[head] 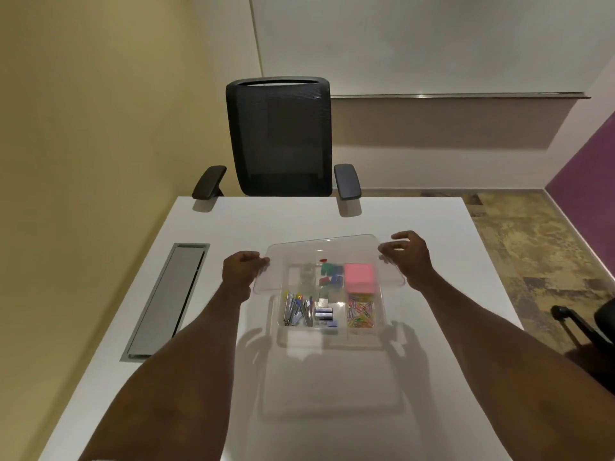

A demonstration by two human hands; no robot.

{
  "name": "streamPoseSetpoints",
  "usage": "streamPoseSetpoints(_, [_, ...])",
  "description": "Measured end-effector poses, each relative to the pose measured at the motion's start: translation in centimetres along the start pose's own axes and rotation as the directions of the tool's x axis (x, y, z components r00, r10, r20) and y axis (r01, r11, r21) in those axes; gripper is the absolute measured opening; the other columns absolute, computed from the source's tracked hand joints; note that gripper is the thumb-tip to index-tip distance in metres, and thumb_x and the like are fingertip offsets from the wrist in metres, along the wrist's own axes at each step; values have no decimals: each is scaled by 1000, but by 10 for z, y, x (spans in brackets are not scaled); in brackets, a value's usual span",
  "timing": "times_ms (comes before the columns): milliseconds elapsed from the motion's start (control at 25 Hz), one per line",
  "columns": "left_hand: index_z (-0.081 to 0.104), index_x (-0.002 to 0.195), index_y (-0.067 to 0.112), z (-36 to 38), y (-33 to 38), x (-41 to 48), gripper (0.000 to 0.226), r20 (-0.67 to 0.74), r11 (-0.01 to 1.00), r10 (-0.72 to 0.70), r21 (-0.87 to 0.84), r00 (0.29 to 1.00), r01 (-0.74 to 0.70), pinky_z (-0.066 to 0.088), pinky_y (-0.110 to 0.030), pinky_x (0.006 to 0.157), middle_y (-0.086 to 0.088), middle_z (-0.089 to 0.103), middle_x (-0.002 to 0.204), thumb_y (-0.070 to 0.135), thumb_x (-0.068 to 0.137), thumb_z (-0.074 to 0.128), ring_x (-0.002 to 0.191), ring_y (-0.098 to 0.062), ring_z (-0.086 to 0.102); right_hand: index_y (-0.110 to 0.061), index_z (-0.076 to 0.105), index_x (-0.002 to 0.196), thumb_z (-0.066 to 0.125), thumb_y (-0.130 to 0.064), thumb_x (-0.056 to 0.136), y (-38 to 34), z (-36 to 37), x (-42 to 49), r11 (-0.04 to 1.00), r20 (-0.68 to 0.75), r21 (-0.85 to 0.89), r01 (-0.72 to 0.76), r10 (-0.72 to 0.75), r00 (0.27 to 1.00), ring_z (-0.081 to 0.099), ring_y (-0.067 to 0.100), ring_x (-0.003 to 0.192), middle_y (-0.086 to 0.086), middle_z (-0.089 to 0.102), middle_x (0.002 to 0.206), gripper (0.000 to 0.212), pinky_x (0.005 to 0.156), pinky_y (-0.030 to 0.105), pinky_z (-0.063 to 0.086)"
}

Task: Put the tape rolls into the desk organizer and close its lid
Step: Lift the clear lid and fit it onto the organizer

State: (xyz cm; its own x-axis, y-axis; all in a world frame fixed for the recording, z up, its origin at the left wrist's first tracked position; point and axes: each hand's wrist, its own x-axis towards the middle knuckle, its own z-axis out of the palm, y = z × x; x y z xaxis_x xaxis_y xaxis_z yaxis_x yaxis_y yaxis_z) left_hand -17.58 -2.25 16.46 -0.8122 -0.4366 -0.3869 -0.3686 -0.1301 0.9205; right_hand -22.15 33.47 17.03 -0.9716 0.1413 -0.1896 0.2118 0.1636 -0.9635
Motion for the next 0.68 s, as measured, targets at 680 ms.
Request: streamPoseSetpoints(680, [78, 106, -5, 51, -80, 35, 24, -137, 902, -20, 425, 990, 77, 54, -39, 103, -22, 77, 110, 2, 84, 80, 109, -34, 72, 0, 80, 92, 83, -9, 83, 84, 25, 13, 854, -325, -363, -373, 259, 910, 73, 32, 99, 18, 79, 99, 13, 89, 35, 57])
